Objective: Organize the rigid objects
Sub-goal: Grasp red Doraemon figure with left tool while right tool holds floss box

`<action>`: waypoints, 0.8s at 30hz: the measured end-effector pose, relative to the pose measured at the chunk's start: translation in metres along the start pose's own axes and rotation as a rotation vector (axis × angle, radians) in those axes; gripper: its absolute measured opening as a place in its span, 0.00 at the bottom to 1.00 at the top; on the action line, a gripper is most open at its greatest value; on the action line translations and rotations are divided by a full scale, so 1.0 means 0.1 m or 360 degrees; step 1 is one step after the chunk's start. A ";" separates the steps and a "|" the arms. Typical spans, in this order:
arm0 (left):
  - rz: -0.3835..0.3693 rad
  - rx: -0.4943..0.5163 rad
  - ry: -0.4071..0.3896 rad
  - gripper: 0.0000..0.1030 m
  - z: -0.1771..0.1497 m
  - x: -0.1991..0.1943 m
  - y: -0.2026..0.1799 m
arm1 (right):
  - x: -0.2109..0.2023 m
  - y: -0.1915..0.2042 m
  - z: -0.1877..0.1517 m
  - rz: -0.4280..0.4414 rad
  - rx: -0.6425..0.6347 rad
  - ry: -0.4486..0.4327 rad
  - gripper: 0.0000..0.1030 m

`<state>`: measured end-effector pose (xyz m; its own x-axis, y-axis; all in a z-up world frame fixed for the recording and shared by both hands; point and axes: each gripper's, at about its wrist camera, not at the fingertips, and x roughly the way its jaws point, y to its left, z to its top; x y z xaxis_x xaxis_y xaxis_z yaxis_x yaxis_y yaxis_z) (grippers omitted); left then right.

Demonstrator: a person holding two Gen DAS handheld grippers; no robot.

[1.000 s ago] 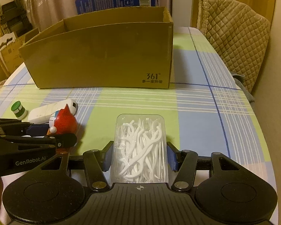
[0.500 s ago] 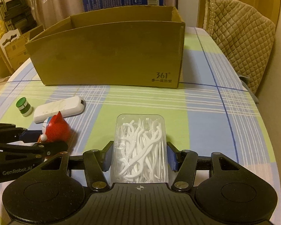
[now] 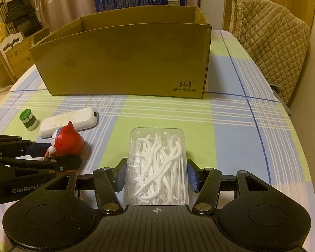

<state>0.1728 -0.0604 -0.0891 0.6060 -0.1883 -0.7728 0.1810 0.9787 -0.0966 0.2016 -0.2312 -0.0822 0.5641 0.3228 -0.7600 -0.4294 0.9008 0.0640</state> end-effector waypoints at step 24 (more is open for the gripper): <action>0.0008 -0.0097 -0.0067 0.32 -0.01 -0.58 0.17 | -0.22 0.18 0.00 0.0070 0.0064 -0.0014 0.52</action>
<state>0.1398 -0.0323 -0.0471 0.6388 -0.1854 -0.7467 0.1310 0.9826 -0.1319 0.1811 -0.2222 -0.0643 0.5518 0.3646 -0.7500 -0.4251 0.8967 0.1232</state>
